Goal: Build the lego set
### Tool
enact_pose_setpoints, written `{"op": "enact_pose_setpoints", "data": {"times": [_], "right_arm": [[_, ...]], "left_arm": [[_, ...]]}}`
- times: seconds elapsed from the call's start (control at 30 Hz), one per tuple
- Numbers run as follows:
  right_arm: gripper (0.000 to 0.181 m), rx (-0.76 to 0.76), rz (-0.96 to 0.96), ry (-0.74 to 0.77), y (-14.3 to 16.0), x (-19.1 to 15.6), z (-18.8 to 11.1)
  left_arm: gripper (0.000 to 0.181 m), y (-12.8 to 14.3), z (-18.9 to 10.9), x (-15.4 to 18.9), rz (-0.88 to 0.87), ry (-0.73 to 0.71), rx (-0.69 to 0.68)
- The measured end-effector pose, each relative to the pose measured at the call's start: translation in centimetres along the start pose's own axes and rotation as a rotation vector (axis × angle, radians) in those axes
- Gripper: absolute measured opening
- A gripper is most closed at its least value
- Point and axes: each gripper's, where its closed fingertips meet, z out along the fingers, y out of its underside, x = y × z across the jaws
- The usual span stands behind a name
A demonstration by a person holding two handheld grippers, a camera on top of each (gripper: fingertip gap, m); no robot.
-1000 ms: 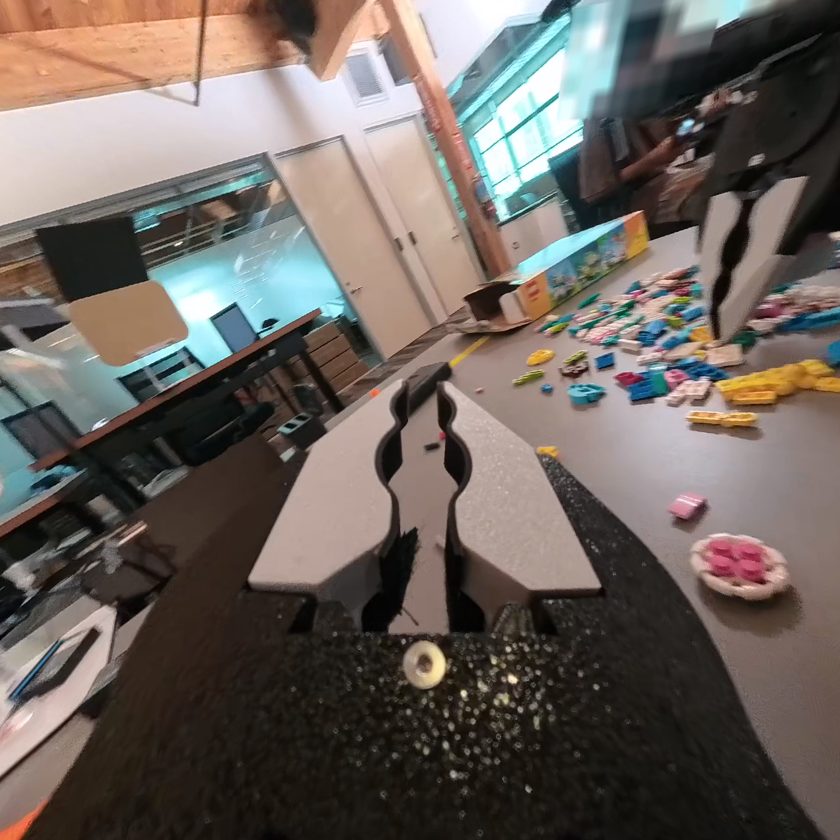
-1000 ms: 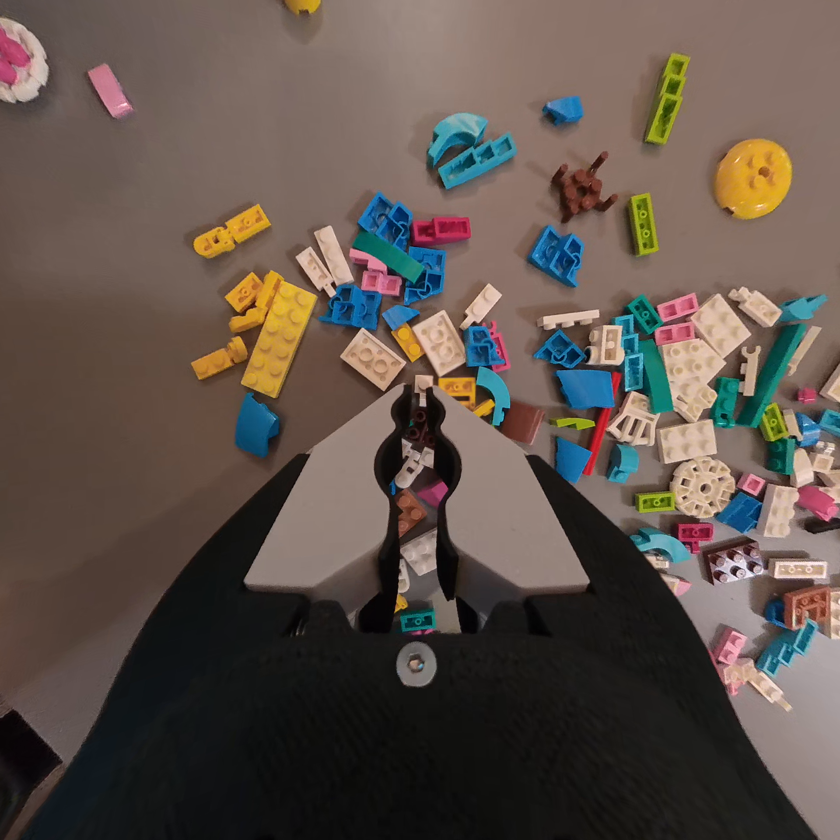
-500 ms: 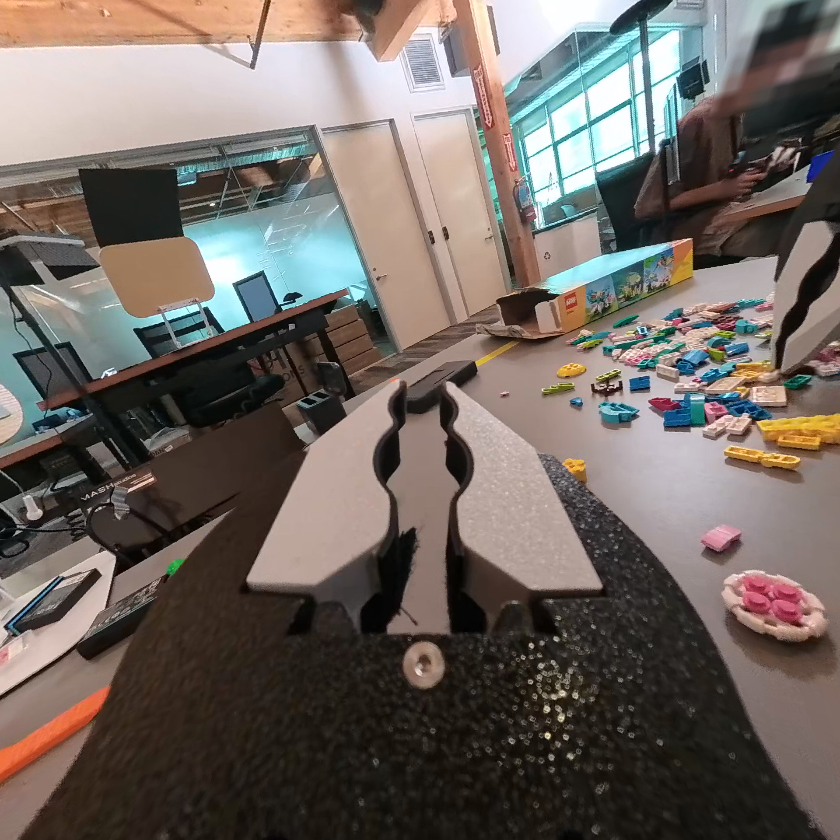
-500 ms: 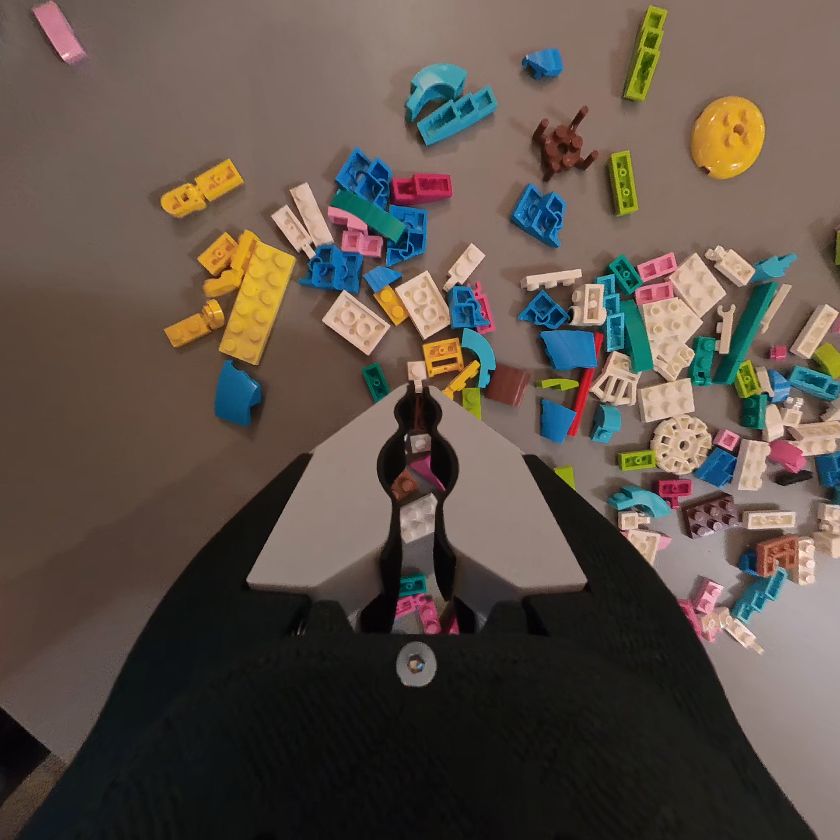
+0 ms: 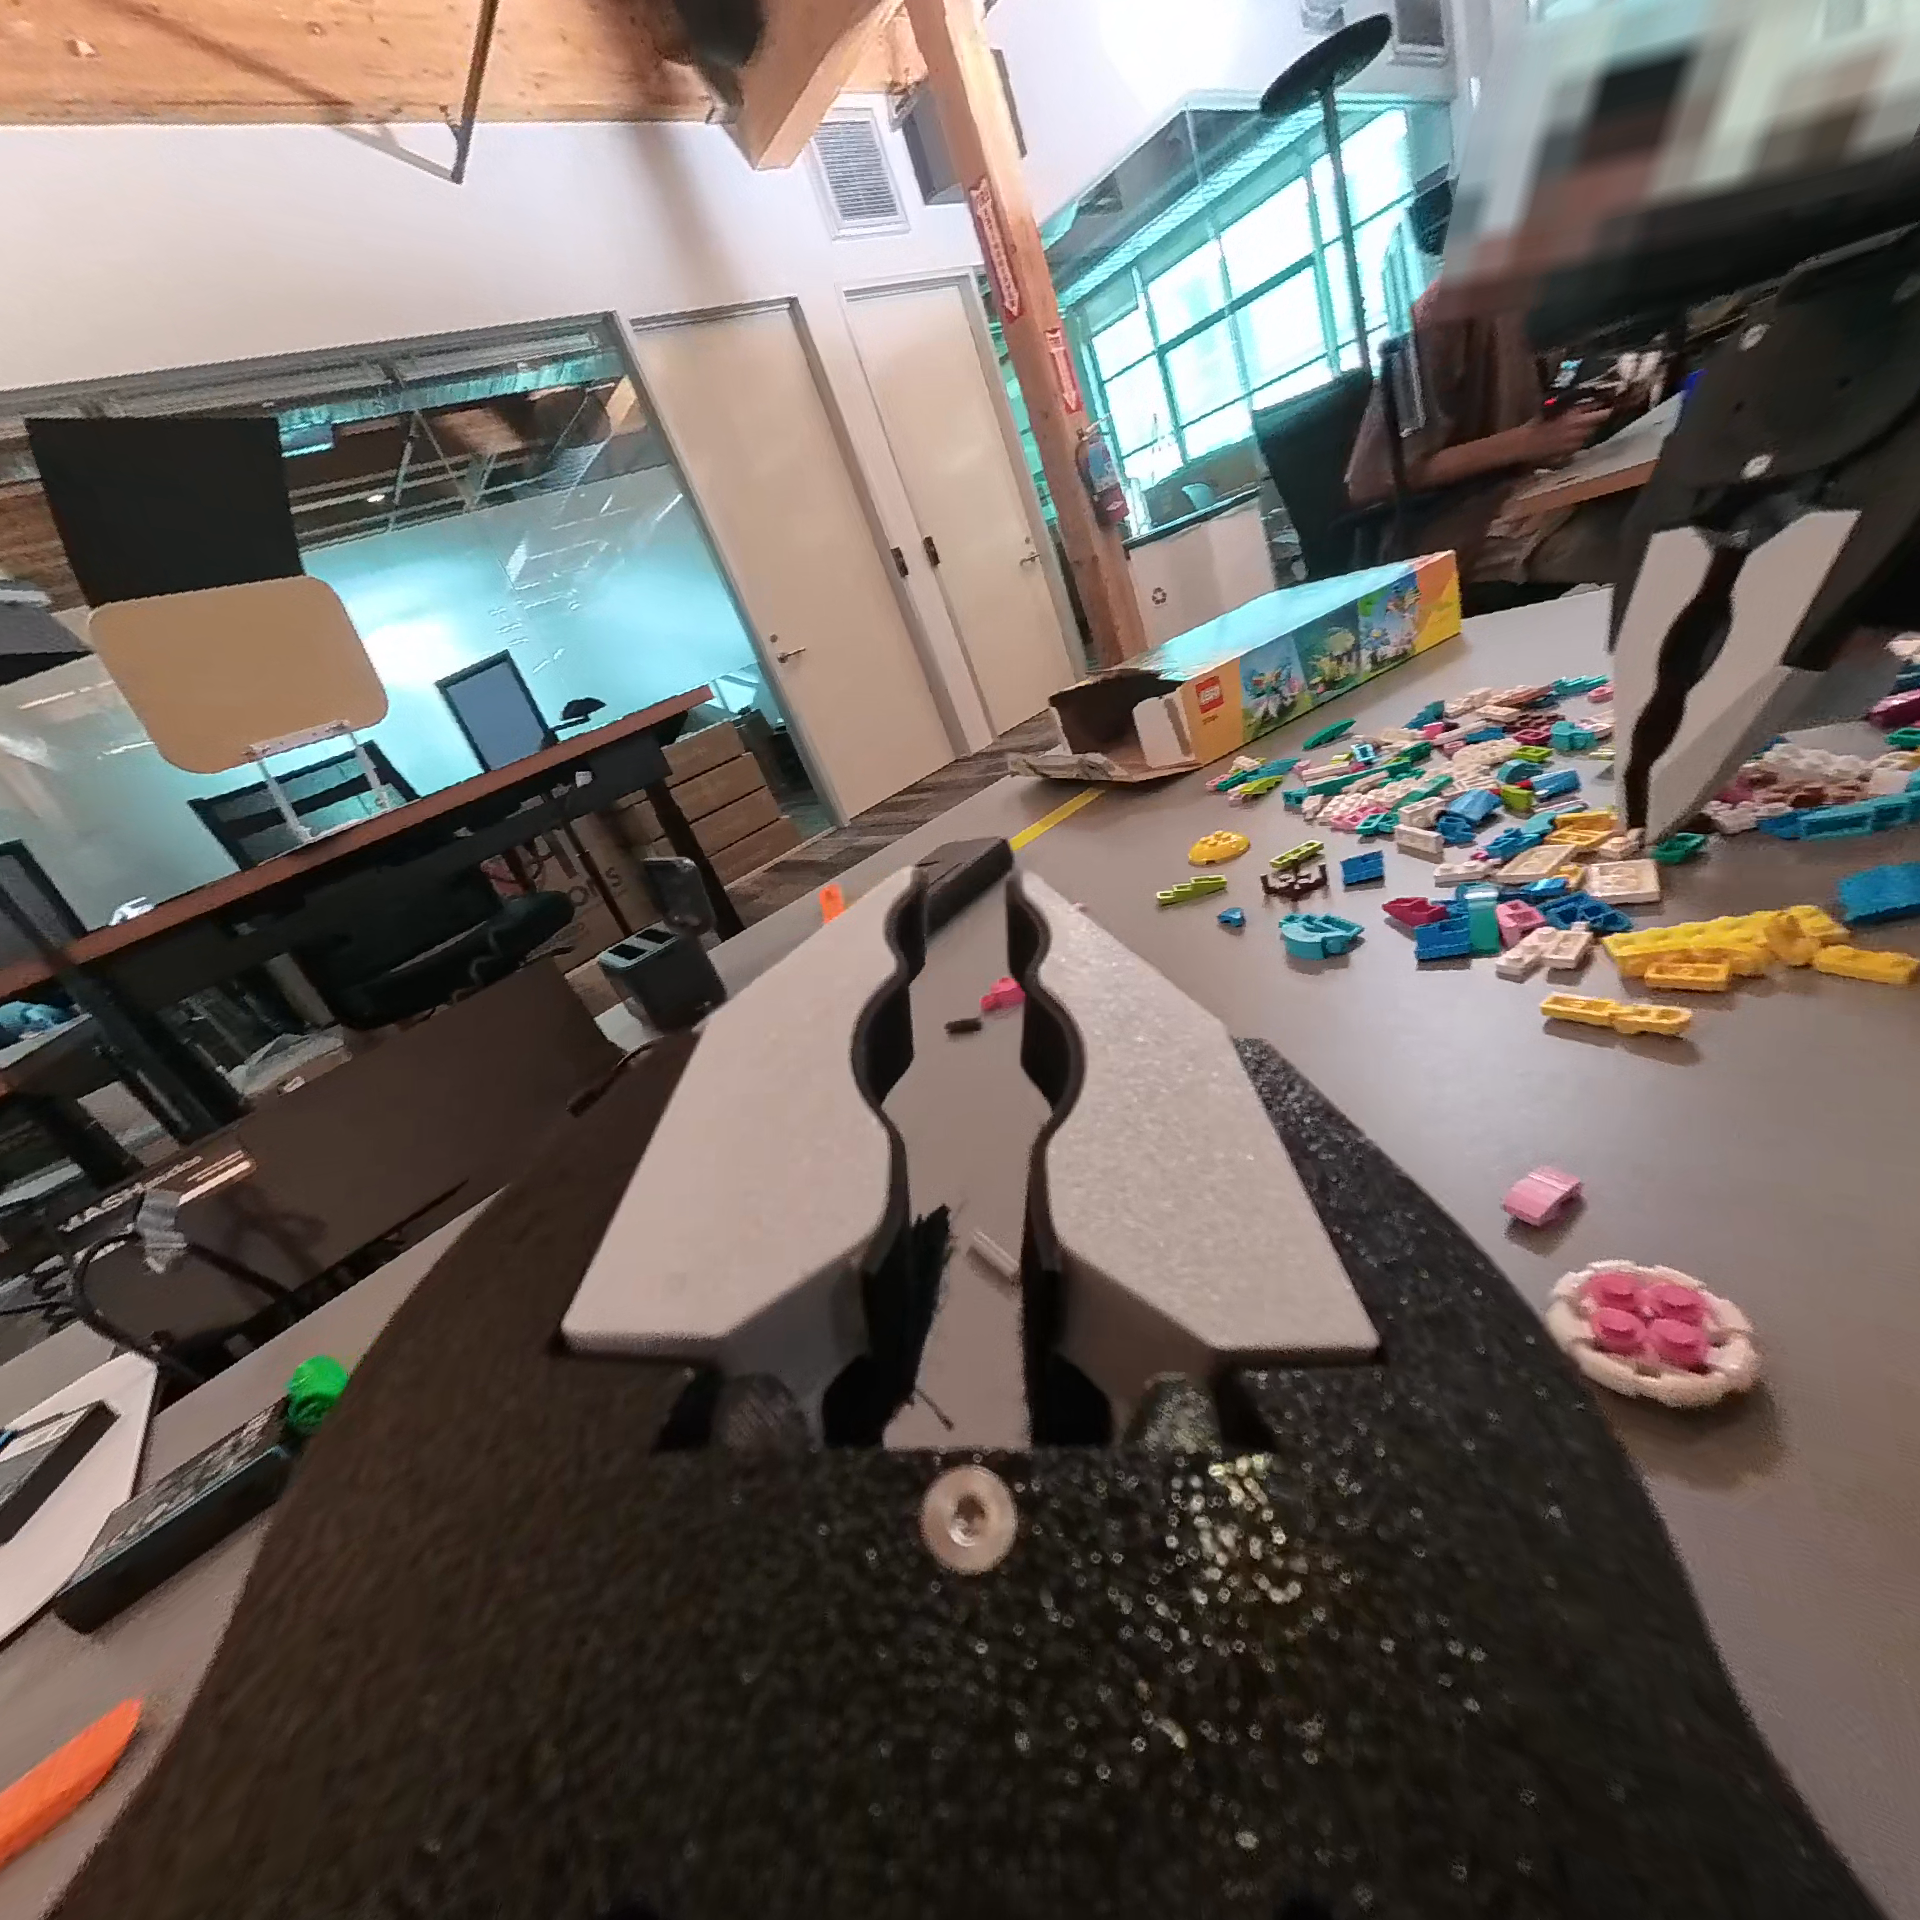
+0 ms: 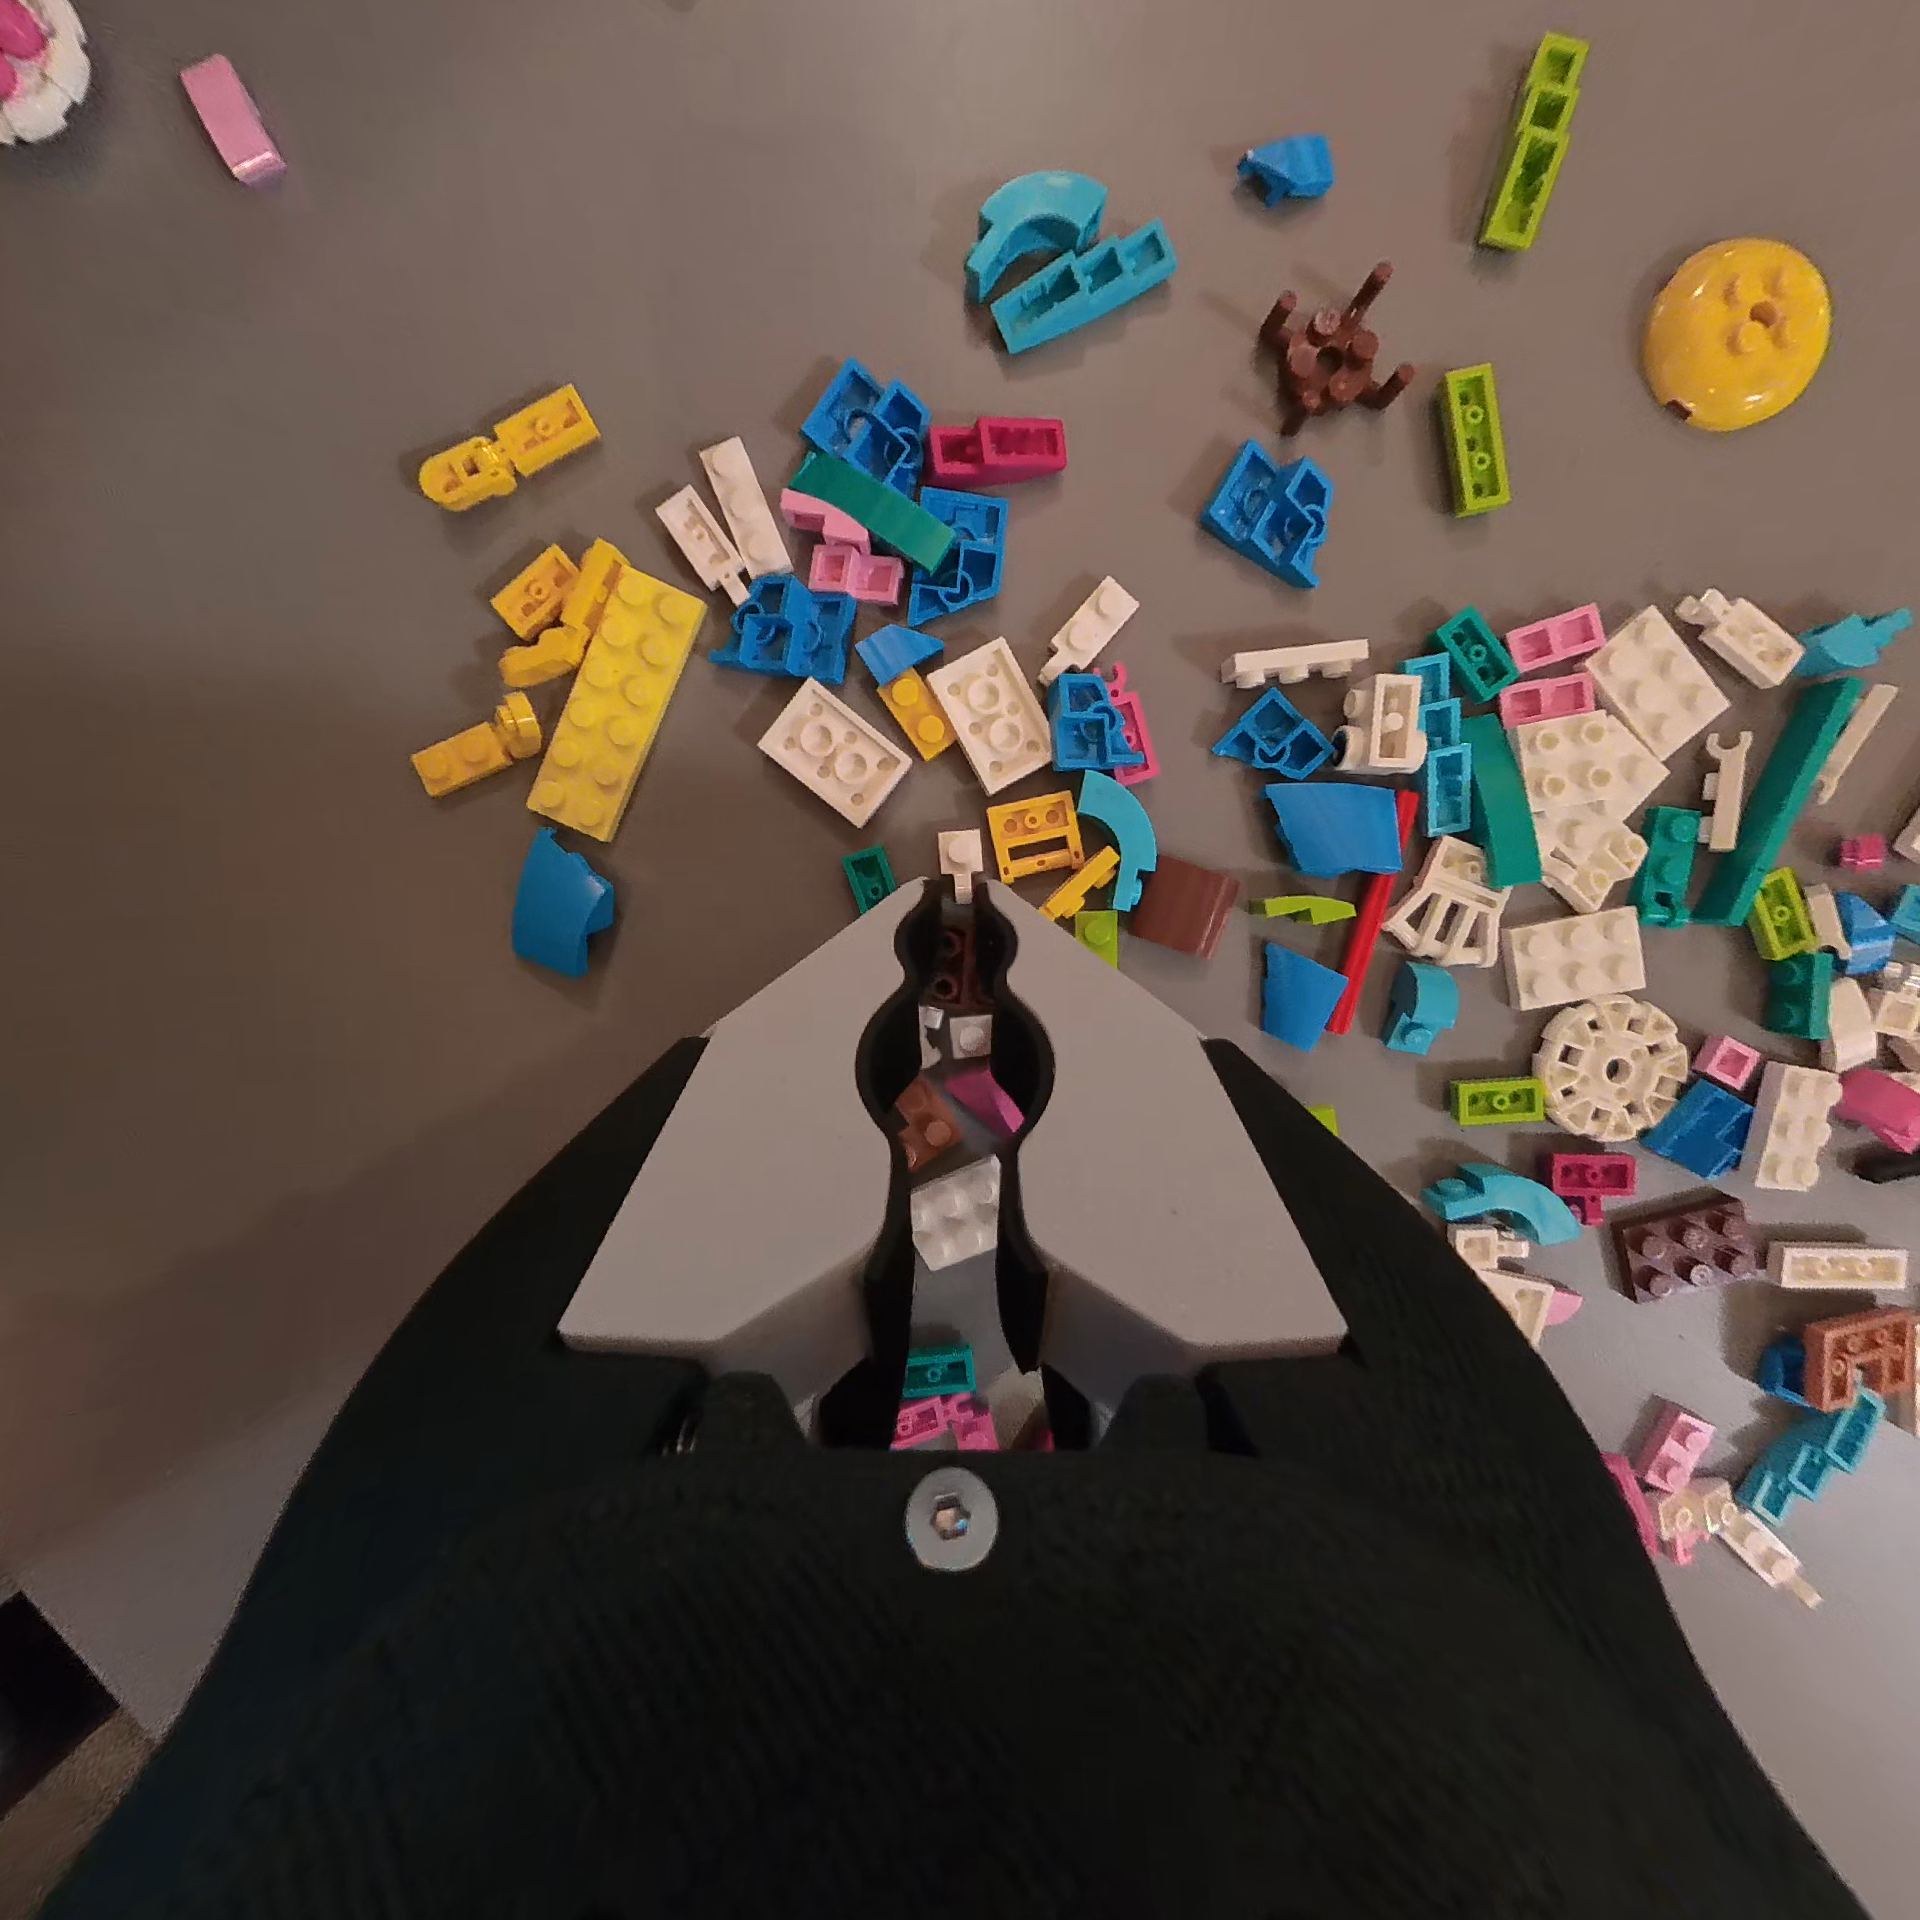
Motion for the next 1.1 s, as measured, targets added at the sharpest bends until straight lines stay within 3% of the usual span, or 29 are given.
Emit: {"op": "enact_pose_setpoints", "data": {"times": [0.1, 0.2, 0.3, 0.4, 0.53, 0.63, 0.87, 1.1], "right_arm": [[0.002, 0.012, -0.014, -0.006, -0.2, 0.0, 0.1], [0.003, 0.066, -0.052, 0.038, -1.7, 0.0, -0.6], [0.002, 0.166, -0.096, 0.024, -4.8, -2.3, -1.4], [0.002, 0.172, -0.17, -0.042, -6.8, -5.7, -0.3], [0.002, 0.154, -0.234, -0.107, -8.2, -9.0, 1.8], [0.002, 0.156, -0.259, -0.156, -9.0, -11.2, 3.0], [0.002, 0.131, -0.302, -0.187, -10.1, -13.7, 4.6], [0.002, 0.119, -0.289, -0.208, -10.2, -13.3, 5.3]], "left_arm": [[0.013, -0.5, 0.0, 1.5, -0.017, 0.098, 0.02], [0.014, -0.8, -0.3, 4.5, -0.027, 0.321, 0.004], [0.018, 0.9, -0.5, 7.3, -0.037, 0.548, -0.151], [0.02, 2.6, -0.5, 9.4, -0.063, 0.714, -0.296], [0.019, 4.7, -0.6, 10.3, -0.04, 0.806, -0.47], [0.029, 5.3, -1.4, 11.2, -0.083, 0.899, -0.575], [0.035, 4.9, -1.2, 7.5, -0.095, 0.779, -0.586], [0.042, 4.0, -3.0, 2.5, -0.092, 0.591, -0.614]]}}
